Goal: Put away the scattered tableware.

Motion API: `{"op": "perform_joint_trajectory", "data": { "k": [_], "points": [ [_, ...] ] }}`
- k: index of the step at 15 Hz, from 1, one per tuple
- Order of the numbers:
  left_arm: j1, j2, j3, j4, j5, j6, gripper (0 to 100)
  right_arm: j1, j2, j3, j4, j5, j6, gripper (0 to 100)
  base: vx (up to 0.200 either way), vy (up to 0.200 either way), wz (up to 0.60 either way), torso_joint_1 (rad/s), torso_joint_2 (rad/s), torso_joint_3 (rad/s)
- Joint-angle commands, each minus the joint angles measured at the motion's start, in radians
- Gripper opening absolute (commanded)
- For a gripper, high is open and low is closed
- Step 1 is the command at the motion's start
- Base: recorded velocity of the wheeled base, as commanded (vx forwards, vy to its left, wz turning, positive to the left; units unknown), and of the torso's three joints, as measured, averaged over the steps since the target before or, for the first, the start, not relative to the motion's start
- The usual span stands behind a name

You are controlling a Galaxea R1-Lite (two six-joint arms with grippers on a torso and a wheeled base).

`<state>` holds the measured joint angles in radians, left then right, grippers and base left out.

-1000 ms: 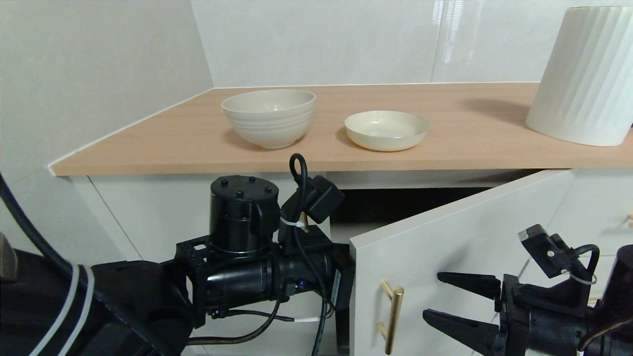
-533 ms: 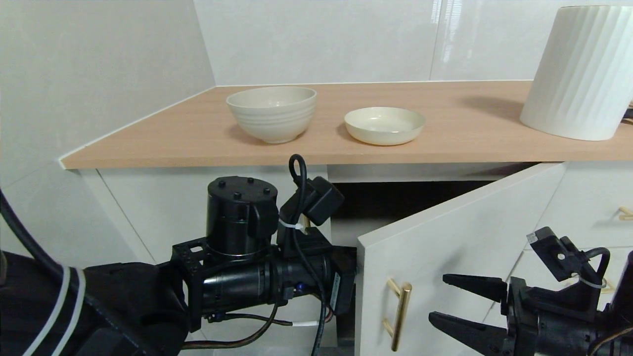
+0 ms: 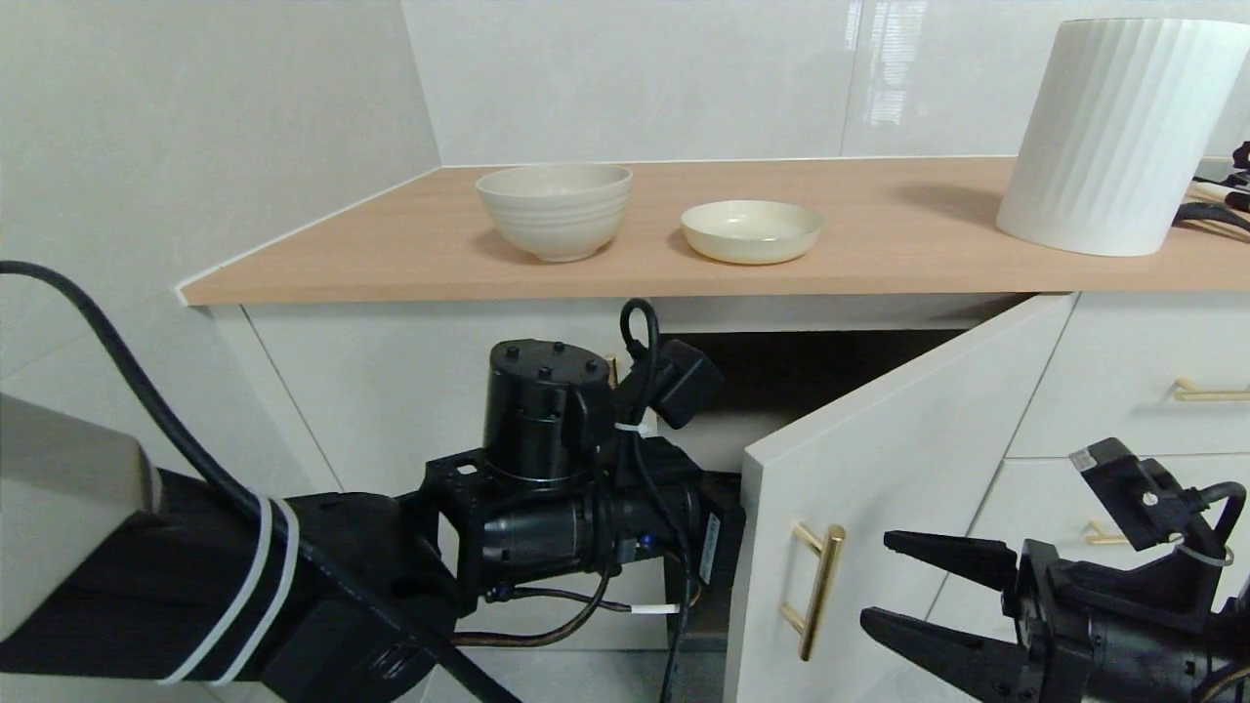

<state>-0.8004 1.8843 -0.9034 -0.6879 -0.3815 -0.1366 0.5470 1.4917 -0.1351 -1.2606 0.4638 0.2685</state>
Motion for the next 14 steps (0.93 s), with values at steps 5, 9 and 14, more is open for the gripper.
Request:
{"op": "perform_joint_trajectory", "data": {
  "k": [5, 9, 14],
  "points": [
    [-0.025, 0.027, -0.014, 0.004, 0.026, -0.008, 0, 0.004, -0.116, -0.008, 0.035, 0.006, 0.024, 100, -0.040, 0.000, 0.00, 0.001, 0.00, -0.001],
    [-0.025, 0.084, -0.061, -0.005, 0.023, -0.015, 0, 0.002, -0.157, -0.009, 0.038, 0.006, 0.026, 100, -0.150, 0.000, 0.00, 0.007, 0.00, -0.001],
    [-0.048, 0.173, -0.150, -0.005, 0.023, -0.015, 0, 0.002, -0.291, -0.052, 0.110, 0.006, 0.029, 100, 0.000, 0.000, 0.00, 0.000, 0.00, 0.000]
  ]
}}
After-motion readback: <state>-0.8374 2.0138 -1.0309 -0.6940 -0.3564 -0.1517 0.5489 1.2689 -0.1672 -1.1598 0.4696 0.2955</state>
